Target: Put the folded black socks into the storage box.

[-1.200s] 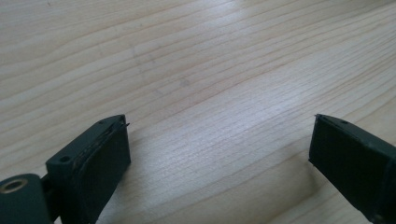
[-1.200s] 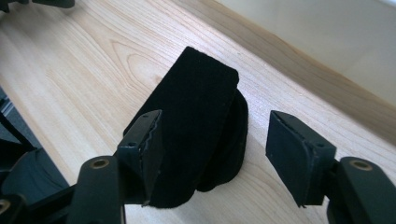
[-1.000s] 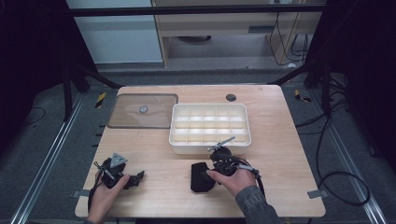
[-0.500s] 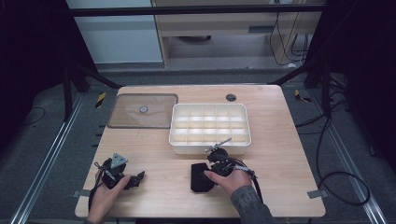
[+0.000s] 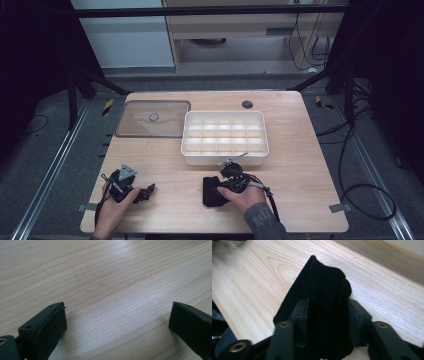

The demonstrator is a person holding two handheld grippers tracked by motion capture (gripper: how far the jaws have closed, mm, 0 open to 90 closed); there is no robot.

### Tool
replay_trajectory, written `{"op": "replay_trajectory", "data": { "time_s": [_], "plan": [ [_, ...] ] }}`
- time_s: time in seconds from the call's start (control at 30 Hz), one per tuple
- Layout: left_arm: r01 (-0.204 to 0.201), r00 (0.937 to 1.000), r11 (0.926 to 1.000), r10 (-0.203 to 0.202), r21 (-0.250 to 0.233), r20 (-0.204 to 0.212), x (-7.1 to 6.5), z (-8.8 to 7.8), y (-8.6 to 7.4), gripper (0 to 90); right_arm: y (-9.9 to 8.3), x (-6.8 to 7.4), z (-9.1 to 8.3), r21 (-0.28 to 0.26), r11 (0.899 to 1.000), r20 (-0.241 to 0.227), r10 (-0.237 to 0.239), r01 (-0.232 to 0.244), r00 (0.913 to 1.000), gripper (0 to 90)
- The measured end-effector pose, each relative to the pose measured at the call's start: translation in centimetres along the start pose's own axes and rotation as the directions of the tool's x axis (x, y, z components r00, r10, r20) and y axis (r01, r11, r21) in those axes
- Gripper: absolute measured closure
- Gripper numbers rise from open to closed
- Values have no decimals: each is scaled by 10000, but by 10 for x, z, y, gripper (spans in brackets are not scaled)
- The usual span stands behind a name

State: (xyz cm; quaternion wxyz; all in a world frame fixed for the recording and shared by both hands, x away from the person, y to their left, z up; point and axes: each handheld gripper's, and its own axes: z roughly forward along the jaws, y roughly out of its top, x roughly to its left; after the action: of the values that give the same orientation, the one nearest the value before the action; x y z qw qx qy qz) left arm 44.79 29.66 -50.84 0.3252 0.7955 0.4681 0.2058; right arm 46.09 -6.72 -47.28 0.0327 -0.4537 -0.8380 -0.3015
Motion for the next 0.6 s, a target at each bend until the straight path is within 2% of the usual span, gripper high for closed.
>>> {"op": "replay_trajectory", "data": {
  "time_s": [0.27,0.6],
  "plan": [
    [13,10000,10000,-13,-5,2,0,0,0,6,0,0,-7,-202,9995,-232,-258,254,9994,745],
    [24,10000,10000,-24,-36,49,1,0,0,5,-2,-6,-37,-777,9960,7,-446,445,9990,763]
  ]
}}
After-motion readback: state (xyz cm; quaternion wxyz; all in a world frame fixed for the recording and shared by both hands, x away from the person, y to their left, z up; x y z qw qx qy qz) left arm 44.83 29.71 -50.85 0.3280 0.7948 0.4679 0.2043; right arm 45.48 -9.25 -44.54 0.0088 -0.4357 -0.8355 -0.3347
